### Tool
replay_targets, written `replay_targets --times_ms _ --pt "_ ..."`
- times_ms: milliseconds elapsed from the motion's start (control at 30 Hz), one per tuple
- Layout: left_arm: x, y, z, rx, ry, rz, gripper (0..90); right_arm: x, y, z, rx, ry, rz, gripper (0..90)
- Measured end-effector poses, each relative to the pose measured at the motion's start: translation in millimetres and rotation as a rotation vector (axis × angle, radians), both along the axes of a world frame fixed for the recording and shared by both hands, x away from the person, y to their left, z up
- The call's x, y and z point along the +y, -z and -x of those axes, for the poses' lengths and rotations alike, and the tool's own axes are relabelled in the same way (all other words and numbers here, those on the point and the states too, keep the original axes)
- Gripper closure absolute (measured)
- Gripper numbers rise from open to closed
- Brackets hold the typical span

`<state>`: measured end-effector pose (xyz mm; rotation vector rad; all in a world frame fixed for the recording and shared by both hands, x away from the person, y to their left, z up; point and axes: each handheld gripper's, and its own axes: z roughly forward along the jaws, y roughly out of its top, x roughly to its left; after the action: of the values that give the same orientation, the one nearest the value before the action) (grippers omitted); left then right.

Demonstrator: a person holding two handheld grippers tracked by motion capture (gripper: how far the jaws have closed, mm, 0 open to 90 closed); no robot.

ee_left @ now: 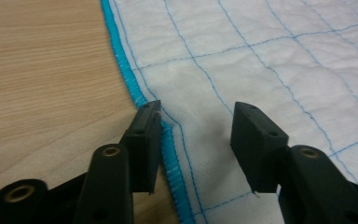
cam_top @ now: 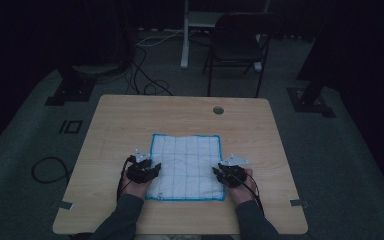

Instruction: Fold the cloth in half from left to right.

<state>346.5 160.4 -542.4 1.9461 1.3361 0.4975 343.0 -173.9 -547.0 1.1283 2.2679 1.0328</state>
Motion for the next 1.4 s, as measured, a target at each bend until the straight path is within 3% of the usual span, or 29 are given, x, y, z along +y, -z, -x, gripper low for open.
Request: replay_targets --times_ms 167,267,433,500,633,867,1167,1333,1400 --pt "-0.6 -1.6 -1.9 0.006 -0.001 -0.032 63.3 0.4 0.0 0.3 -0.001 0.003 0.001 67.6" --pt "-0.4 -2.0 -2.3 0.021 0.008 0.002 65.1 0.7 0.0 0.5 0.0 0.005 0.001 67.6" --pt "-8.2 -1.0 1.5 0.01 0.026 -0.007 67.0 0.8 0.0 0.7 0.001 0.008 0.0 67.6" --pt "-12.4 -0.2 4.0 -0.004 0.025 -0.023 72.7 0.9 -0.1 0.8 0.0 0.008 0.001 67.7" --pt "-11.9 0.7 4.4 0.008 0.026 0.015 85.5 1.1 -0.2 1.2 0.001 0.008 0.001 67.5" --pt "2.1 0.3 2.7 0.028 0.013 0.047 87.0 1.1 -2.0 3.4 -0.012 -0.006 -0.004 65.5" --pt "33.4 -0.6 4.5 0.046 -0.02 0.07 87.0 -3.5 -4.8 4.5 -0.028 0.013 -0.014 64.9" --pt "47.9 1.8 1.7 0.074 -0.04 0.167 87.2 -3.6 -4.7 4.2 -0.029 0.013 -0.013 64.9" --pt "47.8 0.8 1.1 0.074 -0.035 0.156 87.2 -4.0 -4.8 4.0 -0.029 0.014 -0.014 64.9"
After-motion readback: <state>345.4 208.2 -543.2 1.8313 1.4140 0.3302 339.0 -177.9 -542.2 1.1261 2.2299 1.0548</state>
